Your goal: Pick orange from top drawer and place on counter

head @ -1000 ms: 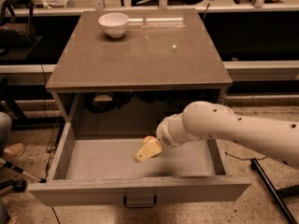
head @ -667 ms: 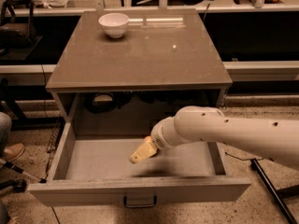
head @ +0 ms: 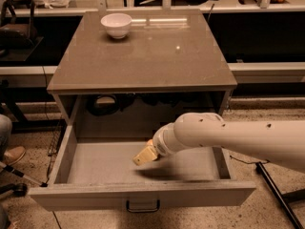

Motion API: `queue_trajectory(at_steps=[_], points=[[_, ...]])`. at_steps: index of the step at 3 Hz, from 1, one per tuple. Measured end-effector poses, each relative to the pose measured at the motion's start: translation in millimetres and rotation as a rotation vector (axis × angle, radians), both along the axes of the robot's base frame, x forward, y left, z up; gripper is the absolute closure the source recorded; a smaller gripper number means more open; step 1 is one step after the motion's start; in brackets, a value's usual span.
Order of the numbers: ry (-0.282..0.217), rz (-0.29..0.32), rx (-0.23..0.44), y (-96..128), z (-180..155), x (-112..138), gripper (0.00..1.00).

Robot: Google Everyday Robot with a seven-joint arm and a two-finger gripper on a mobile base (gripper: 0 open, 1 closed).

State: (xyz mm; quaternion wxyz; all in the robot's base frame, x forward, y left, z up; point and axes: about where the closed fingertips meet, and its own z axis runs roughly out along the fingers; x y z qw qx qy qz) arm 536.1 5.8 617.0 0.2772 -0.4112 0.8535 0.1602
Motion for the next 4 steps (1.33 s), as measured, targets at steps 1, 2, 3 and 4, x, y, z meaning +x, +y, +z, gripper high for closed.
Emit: queue_trajectory(at_steps=[1,2,3,4], points=[[0.001,-0.015,0.006,-2.5,-4.2,1.6,0.49],[-0.010,-0.033,0.014,-10.4,-1.2,2.9,0.72],[0.002,-0.033,0.106,-2.3,13.3,6.8,0.95],[-0.081,0.057,0.286,7.4,94.9,6.9,1.00]])
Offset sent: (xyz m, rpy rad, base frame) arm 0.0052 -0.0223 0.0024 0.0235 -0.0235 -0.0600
